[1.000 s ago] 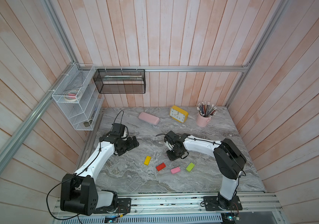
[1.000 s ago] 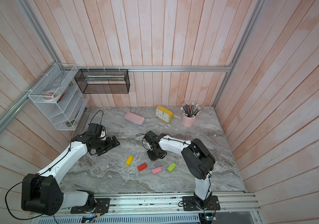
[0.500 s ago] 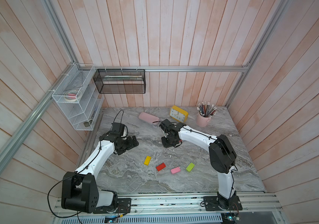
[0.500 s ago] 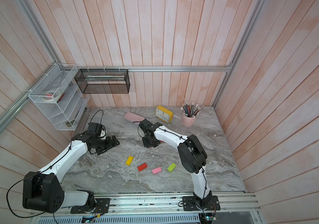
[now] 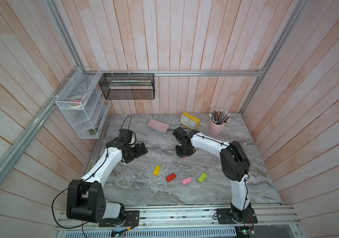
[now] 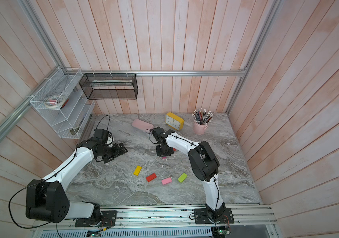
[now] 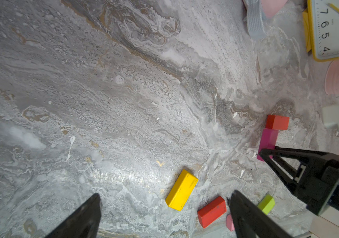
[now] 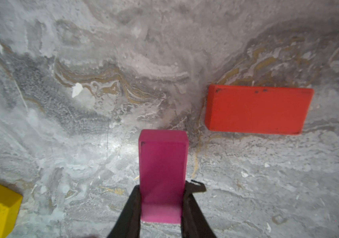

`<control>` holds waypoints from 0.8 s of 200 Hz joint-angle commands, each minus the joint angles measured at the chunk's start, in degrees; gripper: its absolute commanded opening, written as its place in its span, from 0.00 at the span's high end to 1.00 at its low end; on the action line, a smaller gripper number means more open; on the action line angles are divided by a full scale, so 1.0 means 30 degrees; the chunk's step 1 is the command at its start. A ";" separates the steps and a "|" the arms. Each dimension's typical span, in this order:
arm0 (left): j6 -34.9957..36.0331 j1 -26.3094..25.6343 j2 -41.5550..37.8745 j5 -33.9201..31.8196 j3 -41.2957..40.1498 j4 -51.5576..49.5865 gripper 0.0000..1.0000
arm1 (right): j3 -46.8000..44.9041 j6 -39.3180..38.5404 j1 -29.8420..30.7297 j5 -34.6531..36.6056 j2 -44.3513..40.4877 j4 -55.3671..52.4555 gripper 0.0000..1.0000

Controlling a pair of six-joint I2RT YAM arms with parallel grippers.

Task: Assemble the number 6 with building blocks
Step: Assemble the building block at the center of the board.

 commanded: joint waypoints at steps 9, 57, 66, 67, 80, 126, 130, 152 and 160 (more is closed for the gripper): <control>0.0107 0.0108 0.0158 0.0165 0.0437 0.0256 0.02 | -0.0624 0.0142 -0.0368 0.0360 0.0198 -0.0021 0.74; 0.0062 0.0112 0.0303 0.0095 0.0502 0.0279 0.02 | -0.0663 0.0033 -0.0712 0.0158 0.0335 0.0321 0.74; 0.0034 0.0104 0.0332 0.0102 0.0546 0.0265 0.02 | -0.0634 0.0003 -0.0767 0.0092 0.0373 0.0417 0.74; 0.0033 0.0109 0.0334 0.0103 0.0539 0.0260 0.02 | -0.0619 0.0003 -0.0774 0.0071 0.0373 0.0414 0.74; 0.0004 0.0113 0.0366 0.0061 0.0561 0.0260 0.02 | -0.0626 -0.0081 -0.0837 -0.0034 0.0417 0.0527 0.74; -0.0048 0.0111 0.0546 0.0033 0.0561 0.0287 0.02 | -0.0606 -0.0455 -0.0775 -0.0782 0.0172 0.0837 0.74; -0.0027 0.0099 0.0583 0.0048 0.0576 0.0329 0.02 | -0.0579 -0.0480 -0.0749 -0.0795 0.0094 0.0828 0.74; 0.0000 0.0112 0.0724 0.0074 0.0562 0.0406 0.02 | -0.0435 -0.0452 -0.0694 -0.0720 -0.0123 0.0792 0.74; 0.0004 0.0114 0.0828 0.0078 0.0605 0.0403 0.02 | -0.0372 -0.0368 -0.0694 -0.0567 -0.0096 0.0762 0.74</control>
